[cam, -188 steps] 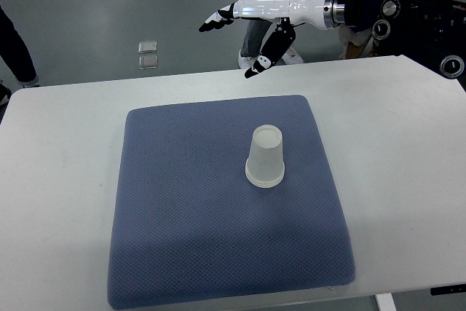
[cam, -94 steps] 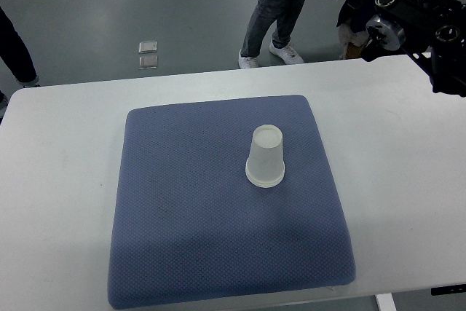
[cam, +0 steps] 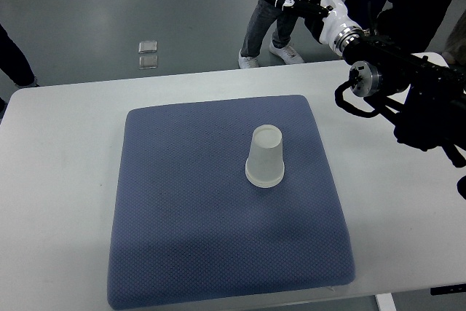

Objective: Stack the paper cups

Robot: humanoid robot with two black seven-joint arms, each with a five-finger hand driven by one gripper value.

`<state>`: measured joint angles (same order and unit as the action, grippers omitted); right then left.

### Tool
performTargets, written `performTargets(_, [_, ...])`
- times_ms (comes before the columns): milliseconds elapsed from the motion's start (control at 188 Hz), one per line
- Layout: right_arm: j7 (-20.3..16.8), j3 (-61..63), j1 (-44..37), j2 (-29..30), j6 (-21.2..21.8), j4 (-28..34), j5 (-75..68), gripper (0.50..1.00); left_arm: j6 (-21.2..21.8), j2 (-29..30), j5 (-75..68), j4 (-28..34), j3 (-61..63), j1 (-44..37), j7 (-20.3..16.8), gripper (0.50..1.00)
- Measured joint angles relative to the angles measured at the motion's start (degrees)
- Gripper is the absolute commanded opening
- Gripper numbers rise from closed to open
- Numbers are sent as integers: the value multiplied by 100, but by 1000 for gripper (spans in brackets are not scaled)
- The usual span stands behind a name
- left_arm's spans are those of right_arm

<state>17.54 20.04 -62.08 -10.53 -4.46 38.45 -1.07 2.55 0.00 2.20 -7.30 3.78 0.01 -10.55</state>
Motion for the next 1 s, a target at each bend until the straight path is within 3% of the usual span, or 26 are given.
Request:
performTargets(266, [-1, 437, 456, 275, 56, -249, -420, 913, 0, 0, 0, 0, 0, -2, 0, 1000])
performTargets(569, [345, 980, 656, 401, 93, -399, -425, 913, 0, 0, 0, 0, 0, -2, 0, 1000])
performTargets(1000, [460, 1073, 842, 399, 60, -657, -426, 913, 0, 0, 0, 0, 0, -1, 0, 1000])
